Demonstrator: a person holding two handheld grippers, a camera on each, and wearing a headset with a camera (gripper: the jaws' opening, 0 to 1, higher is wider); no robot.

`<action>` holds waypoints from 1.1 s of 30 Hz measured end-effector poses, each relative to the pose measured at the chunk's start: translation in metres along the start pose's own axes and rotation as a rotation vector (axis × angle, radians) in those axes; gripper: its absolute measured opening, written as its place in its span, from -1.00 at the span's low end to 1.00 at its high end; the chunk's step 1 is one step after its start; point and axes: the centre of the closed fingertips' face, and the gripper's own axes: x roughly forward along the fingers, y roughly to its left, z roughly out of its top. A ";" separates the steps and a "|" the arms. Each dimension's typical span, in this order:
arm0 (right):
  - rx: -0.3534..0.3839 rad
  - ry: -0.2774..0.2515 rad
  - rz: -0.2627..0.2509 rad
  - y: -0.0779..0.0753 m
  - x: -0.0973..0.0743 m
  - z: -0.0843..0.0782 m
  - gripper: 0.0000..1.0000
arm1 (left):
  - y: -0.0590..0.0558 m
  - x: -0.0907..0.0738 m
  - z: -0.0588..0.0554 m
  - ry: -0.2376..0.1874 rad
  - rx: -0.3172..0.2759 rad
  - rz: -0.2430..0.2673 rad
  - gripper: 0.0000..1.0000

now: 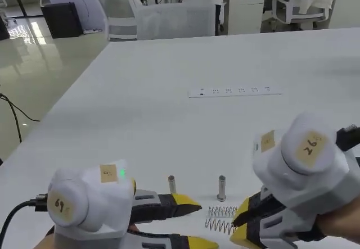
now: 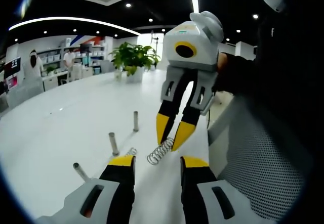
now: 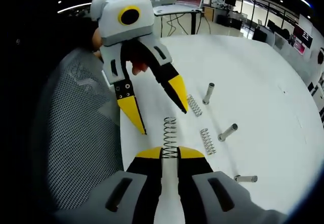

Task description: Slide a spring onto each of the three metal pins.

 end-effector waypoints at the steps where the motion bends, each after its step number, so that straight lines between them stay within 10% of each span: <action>1: -0.010 0.002 0.010 0.003 0.001 0.000 -0.85 | -0.001 0.000 0.000 0.002 0.002 -0.004 -0.43; 14: -0.116 0.015 0.078 0.021 0.004 -0.001 -0.84 | -0.026 0.006 -0.016 0.072 0.070 -0.113 -0.74; 33: -0.123 -0.051 0.091 0.023 -0.007 0.010 -0.84 | -0.024 0.005 -0.016 0.076 0.117 -0.110 -0.94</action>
